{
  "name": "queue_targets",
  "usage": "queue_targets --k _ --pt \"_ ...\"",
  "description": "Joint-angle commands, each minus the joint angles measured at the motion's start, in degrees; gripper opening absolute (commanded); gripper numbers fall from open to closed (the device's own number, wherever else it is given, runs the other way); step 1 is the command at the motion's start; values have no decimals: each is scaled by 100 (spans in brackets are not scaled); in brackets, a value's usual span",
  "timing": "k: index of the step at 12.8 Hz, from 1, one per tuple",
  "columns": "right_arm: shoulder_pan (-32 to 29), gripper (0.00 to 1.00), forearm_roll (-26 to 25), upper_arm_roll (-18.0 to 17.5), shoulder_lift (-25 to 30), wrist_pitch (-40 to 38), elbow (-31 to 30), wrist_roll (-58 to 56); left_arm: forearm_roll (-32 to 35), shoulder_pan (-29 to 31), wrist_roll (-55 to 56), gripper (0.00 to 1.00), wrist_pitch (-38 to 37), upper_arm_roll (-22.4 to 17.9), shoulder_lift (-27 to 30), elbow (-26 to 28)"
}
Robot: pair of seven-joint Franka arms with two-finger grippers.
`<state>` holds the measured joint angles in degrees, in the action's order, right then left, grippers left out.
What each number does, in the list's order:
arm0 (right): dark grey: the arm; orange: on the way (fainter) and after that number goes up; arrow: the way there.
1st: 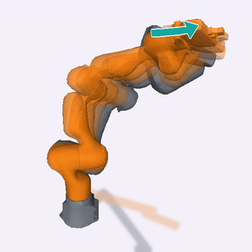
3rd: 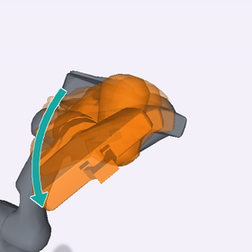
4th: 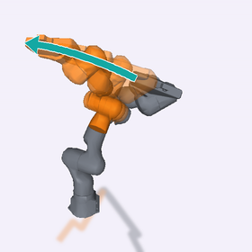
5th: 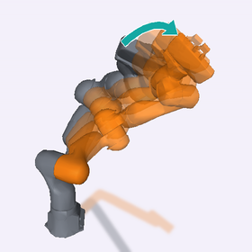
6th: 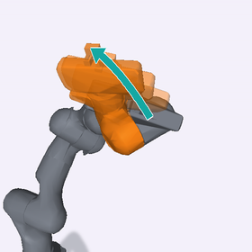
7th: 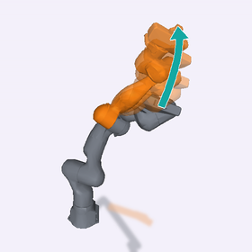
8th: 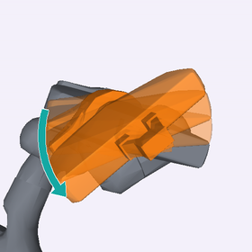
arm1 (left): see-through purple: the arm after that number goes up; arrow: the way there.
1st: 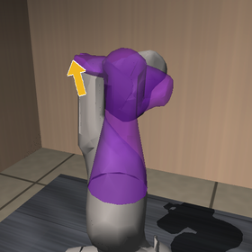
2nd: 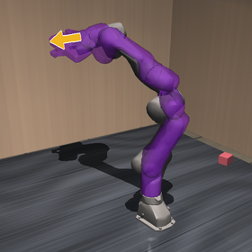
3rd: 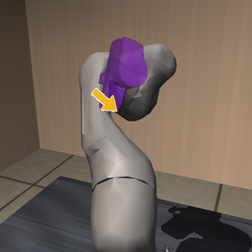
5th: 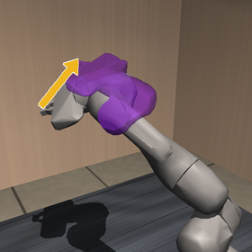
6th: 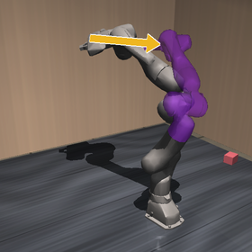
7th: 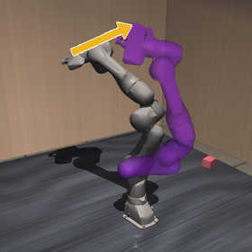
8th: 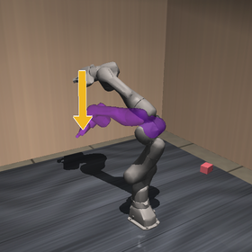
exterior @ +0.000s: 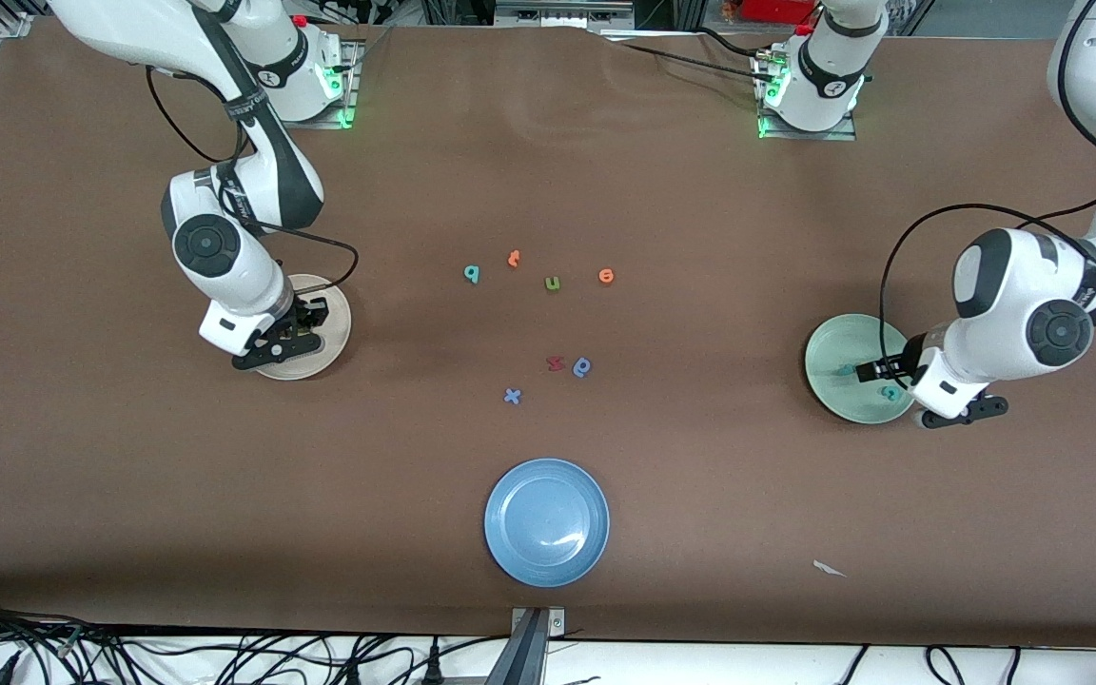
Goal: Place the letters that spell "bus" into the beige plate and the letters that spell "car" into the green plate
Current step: 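Drop the yellow o on the green plate while the right gripper drops s on cream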
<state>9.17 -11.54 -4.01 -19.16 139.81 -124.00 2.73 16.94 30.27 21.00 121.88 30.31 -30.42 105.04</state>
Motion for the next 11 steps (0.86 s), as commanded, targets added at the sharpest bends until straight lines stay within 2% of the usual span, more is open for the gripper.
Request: queue_targets --k 1,3,6,9,11 --pt "-100 70 99 -65 219 318 -397 -132 72 23 -26 100 -558 141 203 -403" --pt "-109 86 99 -65 219 310 -388 -36 63 23 -17 100 -875 221 203 -825" --pt "-91 86 99 -144 219 292 -371 542 63 32 -17 100 -1332 379 308 -1414" --pt "-56 86 91 -731 167 318 -353 1823 63 32 -17 100 -1859 554 405 -2003" --pt "75 86 91 -1048 105 353 -327 2650 63 40 -34 100 -2062 590 493 -2057"
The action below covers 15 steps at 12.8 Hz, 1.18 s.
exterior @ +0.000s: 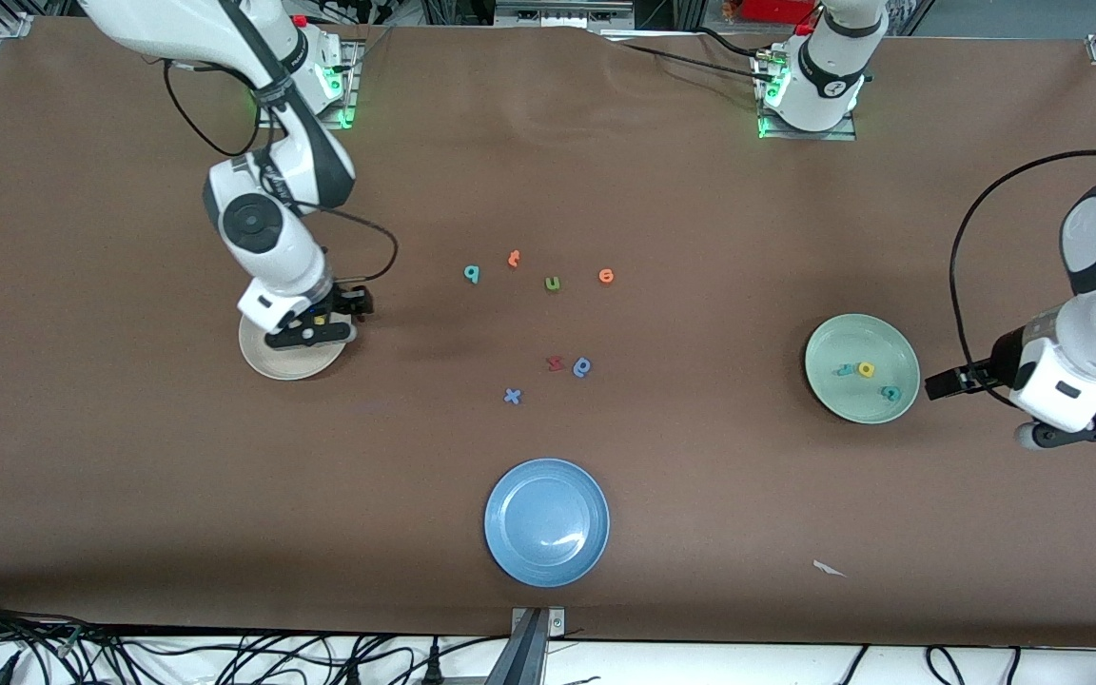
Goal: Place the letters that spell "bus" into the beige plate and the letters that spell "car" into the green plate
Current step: 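Drop the yellow o on the green plate while the right gripper drops s on cream, then reach the right gripper to the teal letter b and grasp it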
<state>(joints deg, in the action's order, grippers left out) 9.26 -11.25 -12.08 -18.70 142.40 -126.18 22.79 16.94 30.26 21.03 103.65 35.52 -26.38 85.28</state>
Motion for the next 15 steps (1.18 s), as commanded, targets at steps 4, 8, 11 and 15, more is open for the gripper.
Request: queue_targets --k 4,8,11,15 --pt "584 86 53 -418 -159 507 -109 1884 64 50 -72 100 -266 78 237 -91" --pt "1181 86 -17 -418 -432 850 -109 2991 -664 243 -466 100 -381 78 439 -91" --pt "1385 86 -35 -418 -520 956 -109 3397 -710 253 -608 100 -398 87 607 -100" --pt "1499 85 -44 -418 -704 1131 -109 3504 -710 87 -661 100 -398 8 607 -169"
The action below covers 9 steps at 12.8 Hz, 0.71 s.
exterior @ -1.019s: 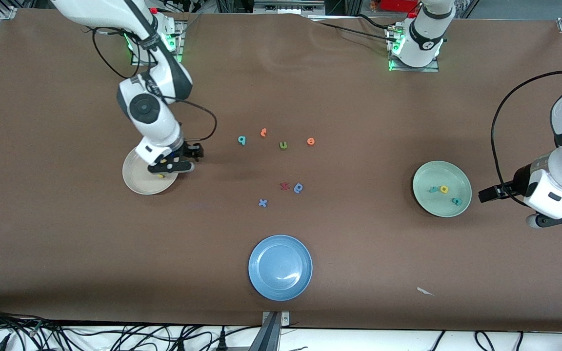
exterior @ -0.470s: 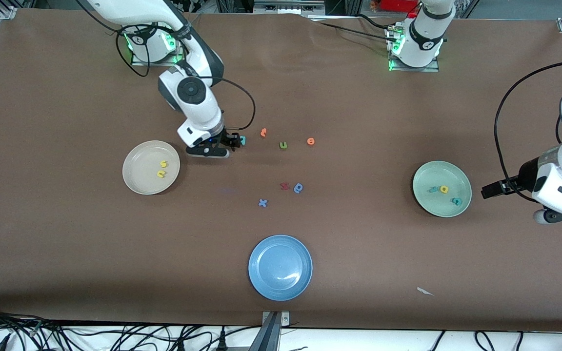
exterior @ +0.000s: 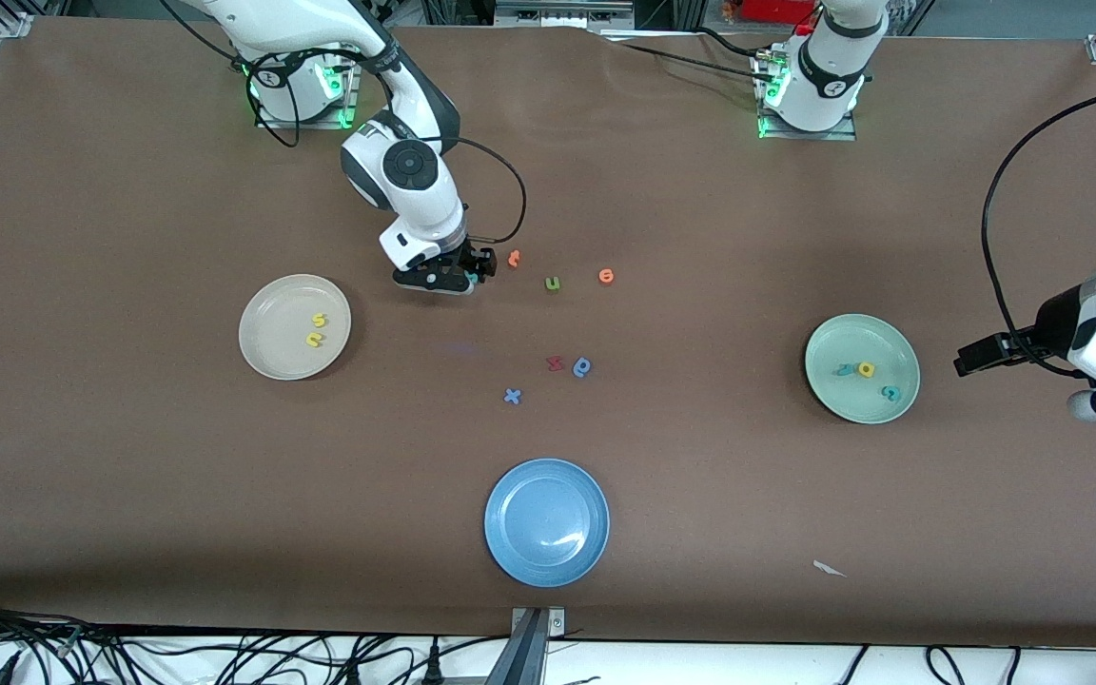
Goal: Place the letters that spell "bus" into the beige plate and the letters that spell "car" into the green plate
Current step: 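Reach the right gripper to the teal letter b and grasp it, then carry the teal b to the cream plate and release it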
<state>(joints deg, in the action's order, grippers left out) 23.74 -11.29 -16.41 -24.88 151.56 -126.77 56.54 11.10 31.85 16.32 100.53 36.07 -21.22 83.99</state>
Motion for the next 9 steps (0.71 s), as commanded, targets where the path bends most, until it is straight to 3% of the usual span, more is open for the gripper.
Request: queue_targets --k 1,5,7,9 --pt "104 83 -48 15 -166 329 -49 129 -126 -326 -225 100 -95 -239 83 -163" --pt "149 73 -127 24 -237 400 -49 129 -1028 -2266 -629 100 -358 -2626 284 -410" --pt "149 55 -241 24 -263 392 -58 129 -1128 -2743 -884 100 -472 -3166 425 -340" --pt "149 33 -321 24 -289 392 -58 129 -1398 -2780 -1007 99 -438 -3212 600 -130"
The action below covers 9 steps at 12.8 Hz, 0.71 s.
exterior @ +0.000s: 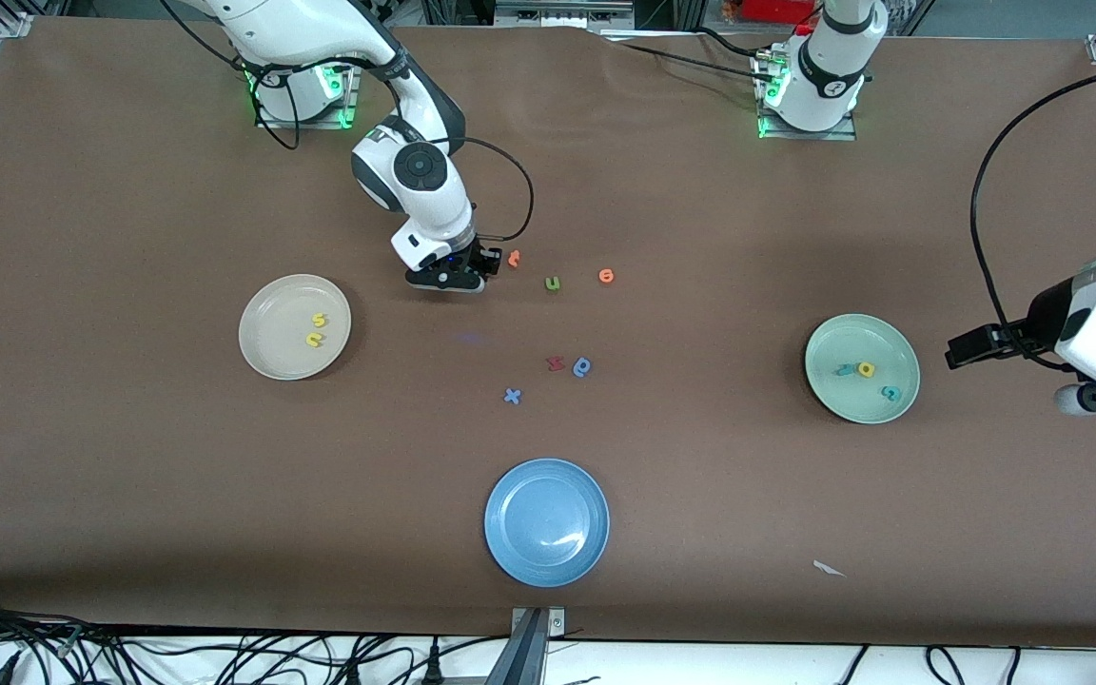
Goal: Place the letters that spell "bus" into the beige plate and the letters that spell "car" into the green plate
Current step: 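Carry the teal b to the cream plate and release it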
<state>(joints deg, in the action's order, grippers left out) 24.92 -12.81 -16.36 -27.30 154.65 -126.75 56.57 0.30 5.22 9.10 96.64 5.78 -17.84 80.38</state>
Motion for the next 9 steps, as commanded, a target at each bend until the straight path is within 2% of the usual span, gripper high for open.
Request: queue_targets --k 1,2,3,5,7,9 --pt "31 22 -169 19 -56 91 -61 118 -363 -118 -373 99 -31 -226 350 319" --pt "31 13 -169 19 -56 91 -52 118 -364 -92 -383 99 -31 -236 368 329" --pt "31 9 -169 19 -56 83 -52 109 -355 -39 -392 99 -22 -227 386 338" --pt "31 4 -178 36 -21 74 -61 91 -320 -39 -558 98 126 -218 491 538" --pt "-13 4 -178 80 206 -13 -61 -179 -320 -47 -568 99 530 -201 641 838" --pt "-327 4 -169 142 679 -949 -43 -924 -285 -56 -585 99 540 -201 632 760"
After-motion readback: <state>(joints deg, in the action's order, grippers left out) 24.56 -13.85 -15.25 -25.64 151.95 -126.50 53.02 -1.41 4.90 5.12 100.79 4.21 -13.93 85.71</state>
